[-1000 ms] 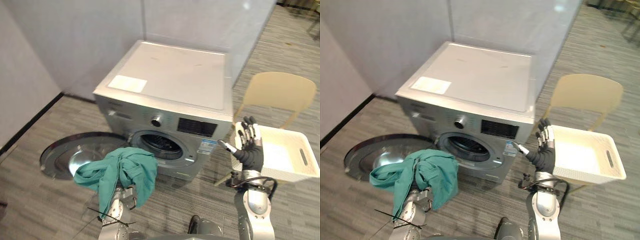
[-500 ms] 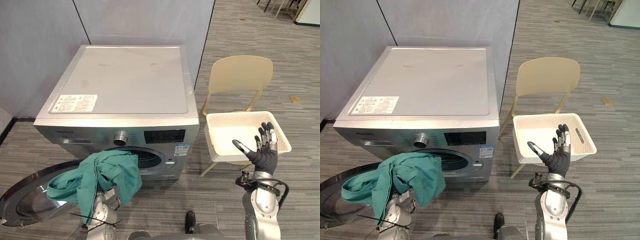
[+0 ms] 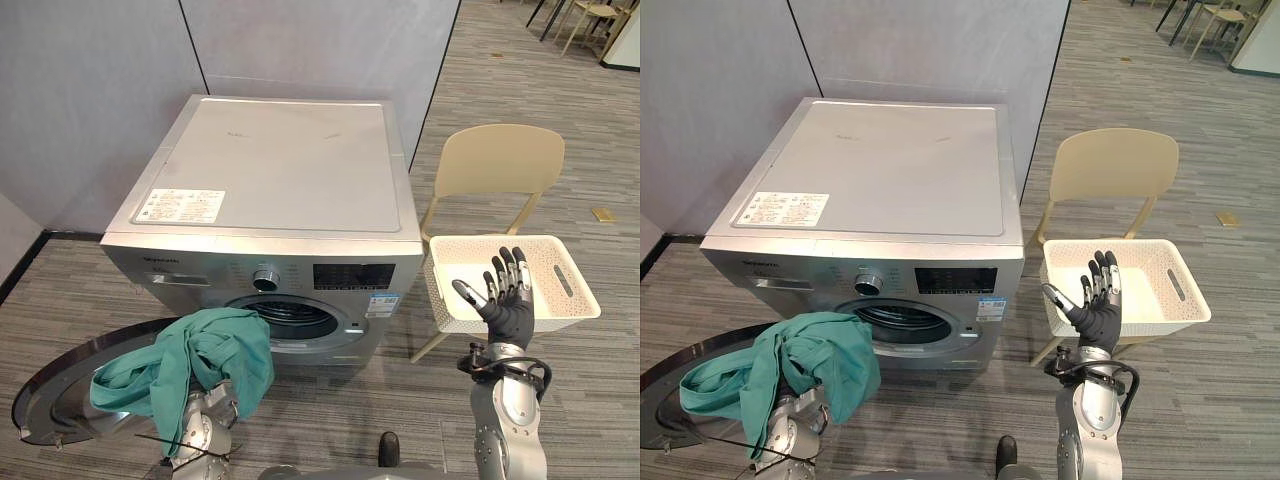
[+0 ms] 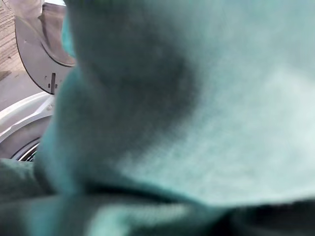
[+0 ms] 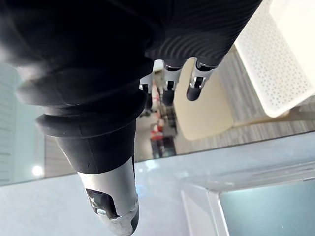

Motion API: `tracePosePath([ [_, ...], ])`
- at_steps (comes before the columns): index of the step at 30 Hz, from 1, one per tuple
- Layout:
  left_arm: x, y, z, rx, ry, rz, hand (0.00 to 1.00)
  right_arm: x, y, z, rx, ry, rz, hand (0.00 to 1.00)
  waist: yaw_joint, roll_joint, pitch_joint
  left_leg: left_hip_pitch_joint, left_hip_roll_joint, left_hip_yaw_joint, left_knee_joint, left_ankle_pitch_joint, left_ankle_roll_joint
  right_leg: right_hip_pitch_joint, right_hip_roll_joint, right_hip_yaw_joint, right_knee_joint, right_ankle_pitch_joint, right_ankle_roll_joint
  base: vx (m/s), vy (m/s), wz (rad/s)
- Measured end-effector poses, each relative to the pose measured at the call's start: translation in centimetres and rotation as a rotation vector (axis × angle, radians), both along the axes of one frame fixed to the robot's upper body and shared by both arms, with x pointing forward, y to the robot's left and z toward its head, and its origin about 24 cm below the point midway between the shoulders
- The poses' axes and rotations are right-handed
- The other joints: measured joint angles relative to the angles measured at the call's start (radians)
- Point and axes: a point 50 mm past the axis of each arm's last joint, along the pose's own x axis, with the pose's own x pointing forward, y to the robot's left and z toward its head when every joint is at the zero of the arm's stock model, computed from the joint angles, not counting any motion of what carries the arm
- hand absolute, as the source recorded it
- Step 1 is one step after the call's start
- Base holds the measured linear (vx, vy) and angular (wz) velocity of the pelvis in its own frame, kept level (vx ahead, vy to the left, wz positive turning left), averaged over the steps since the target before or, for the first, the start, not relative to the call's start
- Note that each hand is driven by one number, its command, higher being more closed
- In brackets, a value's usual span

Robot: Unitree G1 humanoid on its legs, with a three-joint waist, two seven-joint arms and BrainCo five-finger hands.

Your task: Pick up the laundry basket with both hands and put the clothes into the washing machine.

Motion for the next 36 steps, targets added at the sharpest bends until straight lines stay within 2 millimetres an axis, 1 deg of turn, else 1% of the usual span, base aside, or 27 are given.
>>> tracePosePath([
  [6,0.0,0.0,0.0,0.001,-0.002,0.002,1.00,-0.1,-0.2,-1.0,0.017,0.039,-0.009,0.00,-0.001,-0.001,0.001,-0.052,0.002,-0.017,0.035,-0.002,0.003,-0.036,-0.013,-0.015,0.000,0.009,0.003,-0.01,-0.005,0.05],
  [9,0.2,0.1,0.3,0.006,-0.014,0.003,1.00,-0.5,-1.1,-1.4,0.029,0.053,-0.047,0.00,-0.003,0.004,0.022,-0.112,0.024,-0.046,0.121,-0.024,0.021,-0.040,-0.016,-0.047,0.004,0.011,0.004,-0.06,-0.003,0.29],
  [11,0.3,0.2,0.9,0.015,-0.037,0.006,1.00,-0.6,-1.9,-1.4,0.039,0.053,-0.082,0.00,-0.001,0.010,0.061,-0.175,0.049,-0.069,0.246,-0.049,0.034,-0.042,-0.015,-0.063,0.019,0.009,0.004,-0.13,0.056,0.24],
  [12,0.4,0.2,1.1,0.020,-0.048,0.008,1.00,-0.6,-2.3,-1.6,0.037,0.058,-0.100,0.00,-0.002,0.001,0.089,-0.237,0.051,-0.095,0.360,-0.048,0.036,-0.046,-0.031,-0.059,0.029,0.002,0.006,-0.16,0.117,0.24],
  [13,0.4,0.2,1.1,0.021,-0.051,0.005,1.00,-0.5,-2.4,-1.6,0.043,0.058,-0.112,0.00,-0.001,-0.011,0.106,-0.274,0.062,-0.106,0.430,-0.074,0.064,-0.048,-0.040,-0.058,0.032,-0.003,0.004,-0.17,0.132,0.15],
  [14,0.4,0.2,1.1,0.024,-0.050,0.003,1.00,-0.4,-2.6,-1.5,0.044,0.056,-0.129,0.00,-0.003,-0.002,0.113,-0.305,0.089,-0.122,0.493,-0.092,0.090,-0.060,-0.050,-0.057,0.056,-0.015,0.021,-0.18,0.159,0.01],
  [15,0.1,-0.1,0.8,0.015,-0.036,-0.006,1.00,-0.5,-3.0,-1.5,0.041,0.058,-0.157,0.00,-0.007,-0.002,0.114,-0.306,0.124,-0.179,0.475,-0.090,0.085,-0.090,-0.075,-0.050,0.097,-0.029,0.041,-0.18,0.183,-0.07],
  [16,0.1,-0.4,0.7,0.012,-0.032,-0.015,1.00,-0.6,-3.1,-1.5,0.037,0.059,-0.160,0.00,-0.008,-0.001,0.113,-0.294,0.131,-0.203,0.443,-0.086,0.079,-0.102,-0.085,-0.053,0.107,-0.031,0.048,-0.18,0.333,-0.28],
  [17,0.1,-1.1,0.6,-0.002,-0.028,-0.042,1.00,-0.6,-3.2,-1.5,0.030,0.060,-0.160,0.00,-0.006,0.029,0.095,-0.254,0.141,-0.226,0.352,-0.062,0.009,-0.126,-0.110,-0.065,0.122,-0.031,0.073,-0.08,0.334,-0.38],
  [18,0.3,-1.6,0.6,-0.010,-0.032,-0.060,1.00,-0.8,-3.2,-1.5,0.027,0.064,-0.161,0.00,-0.005,0.040,0.088,-0.235,0.133,-0.225,0.306,-0.086,-0.083,-0.142,-0.127,-0.069,0.133,-0.029,0.079,-0.05,0.457,-0.52],
  [19,0.9,-2.1,0.7,-0.013,-0.047,-0.092,1.00,-0.7,-2.8,-1.8,0.038,0.079,-0.152,0.00,-0.004,0.005,0.108,-0.235,0.080,-0.182,0.315,-0.093,-0.080,-0.163,-0.196,-0.075,0.151,-0.026,0.077,-0.06,0.422,-0.44],
  [20,1.3,-2.7,0.9,-0.021,-0.057,-0.112,1.00,-1.1,-2.3,-1.7,0.032,0.082,-0.131,0.00,-0.003,-0.012,0.106,-0.249,0.035,-0.156,0.345,-0.115,-0.040,-0.183,-0.252,-0.098,0.166,-0.023,0.031,-0.10,0.484,-0.38],
  [21,1.3,-3.0,0.8,-0.025,-0.057,-0.124,1.00,-1.3,-2.3,-1.8,0.032,0.085,-0.130,0.00,-0.005,-0.013,0.105,-0.254,0.023,-0.136,0.364,-0.126,-0.020,-0.194,-0.269,-0.101,0.181,-0.030,-0.017,-0.11,0.381,-0.39],
  [22,1.4,-3.3,0.7,-0.031,-0.056,-0.141,1.00,-1.6,-2.3,-2.0,0.034,0.097,-0.134,0.00,-0.010,-0.009,0.105,-0.258,0.011,-0.092,0.371,-0.132,0.021,-0.218,-0.296,-0.114,0.227,-0.121,-0.087,-0.14,0.419,-0.57],
  [23,1.4,-3.5,0.5,-0.034,-0.052,-0.152,1.00,-1.5,-2.3,-2.0,0.026,0.100,-0.136,0.00,-0.009,0.001,0.108,-0.243,0.014,-0.052,0.352,-0.132,0.045,-0.276,-0.318,-0.153,0.397,-0.167,-0.077,-0.09,0.307,-0.71],
  [24,1.4,-3.5,0.1,-0.037,-0.037,-0.155,1.00,-1.6,-2.3,-2.2,0.011,0.115,-0.138,0.00,-0.008,0.001,0.111,-0.205,0.010,-0.029,0.328,-0.126,0.055,-0.290,-0.322,-0.188,0.561,-0.181,-0.072,-0.02,0.262,-0.62],
  [25,1.3,-3.5,-0.1,-0.040,-0.026,-0.156,1.00,-1.8,-2.3,-2.4,0.001,0.129,-0.141,0.00,-0.009,-0.003,0.109,-0.183,0.005,-0.018,0.311,-0.122,0.060,-0.279,-0.318,-0.209,0.647,-0.199,-0.074,0.11,0.124,-0.58],
  [26,0.7,-3.6,-0.5,-0.046,-0.004,-0.157,1.00,-2.4,-2.4,-3.0,-0.030,0.173,-0.151,0.00,-0.015,-0.020,0.096,-0.144,-0.016,0.012,0.281,-0.117,0.069,-0.228,-0.285,-0.245,0.749,-0.278,-0.069,0.13,0.082,-0.50],
  [27,0.6,-3.6,-0.6,-0.048,0.000,-0.161,1.00,-2.5,-2.4,-3.2,-0.036,0.183,-0.154,0.00,-0.018,-0.029,0.089,-0.138,-0.024,0.023,0.272,-0.117,0.069,-0.207,-0.274,-0.256,0.751,-0.313,-0.069,0.06,0.052,-0.49],
  [28,0.6,-4.0,-1.2,-0.061,0.021,-0.185,1.00,-2.7,-2.7,-3.9,-0.054,0.219,-0.168,0.00,-0.030,-0.037,0.085,-0.138,-0.033,0.029,0.261,-0.117,0.069,-0.180,-0.266,-0.280,0.719,-0.340,-0.056,0.00,0.020,-0.15],
  [30,1.0,-5.1,-2.4,-0.086,0.066,-0.239,1.00,-4.0,-3.8,-6.5,-0.048,0.351,-0.215,0.00,-0.049,-0.046,0.075,-0.130,-0.052,0.015,0.226,-0.104,0.068,-0.140,-0.256,-0.298,0.635,-0.348,-0.040,0.02,-0.002,0.08],
  [31,1.0,-5.8,-3.0,-0.122,0.082,-0.276,1.00,-5.2,-4.5,-8.6,-0.046,0.471,-0.261,0.00,-0.056,-0.048,0.065,-0.127,-0.065,0.014,0.189,-0.086,0.069,-0.115,-0.250,-0.317,0.563,-0.358,-0.019,0.08,-0.030,0.08],
  [32,1.1,-6.3,-3.3,-0.147,0.092,-0.303,1.00,-6.2,-5.1,-10.0,-0.045,0.556,-0.294,0.00,-0.055,-0.040,0.058,-0.125,-0.068,0.015,0.165,-0.072,0.066,-0.111,-0.238,-0.317,0.514,-0.344,0.015,0.12,-0.034,-0.06],
  [33,1.1,-6.9,-3.8,-0.178,0.106,-0.333,1.00,-7.3,-5.6,-11.8,-0.023,0.656,-0.320,0.00,-0.057,-0.027,0.054,-0.126,-0.068,0.023,0.139,-0.049,0.064,-0.110,-0.217,-0.312,0.456,-0.315,0.035,0.11,-0.028,-0.21],
  [34,1.0,-7.1,-4.0,-0.190,0.112,-0.345,1.00,-7.8,-5.7,-12.6,-0.015,0.704,-0.324,0.00,-0.057,-0.018,0.051,-0.127,-0.065,0.031,0.127,-0.041,0.064,-0.108,-0.200,-0.307,0.422,-0.296,0.034,0.10,-0.018,-0.44],
  [35,0.8,-7.3,-4.3,-0.215,0.121,-0.355,1.00,-8.6,-5.6,-14.2,-0.007,0.786,-0.310,0.00,-0.054,-0.009,0.050,-0.127,-0.052,0.056,0.121,-0.025,0.061,-0.095,-0.170,-0.291,0.356,-0.263,0.035,0.09,-0.024,-0.62],
  [36,0.7,-7.1,-4.5,-0.226,0.127,-0.356,1.00,-9.2,-5.3,-15.4,-0.016,0.859,-0.280,0.00,-0.051,-0.009,0.050,-0.124,-0.045,0.074,0.124,-0.009,0.065,-0.082,-0.151,-0.272,0.302,-0.234,0.028,0.11,-0.059,-0.64],
])
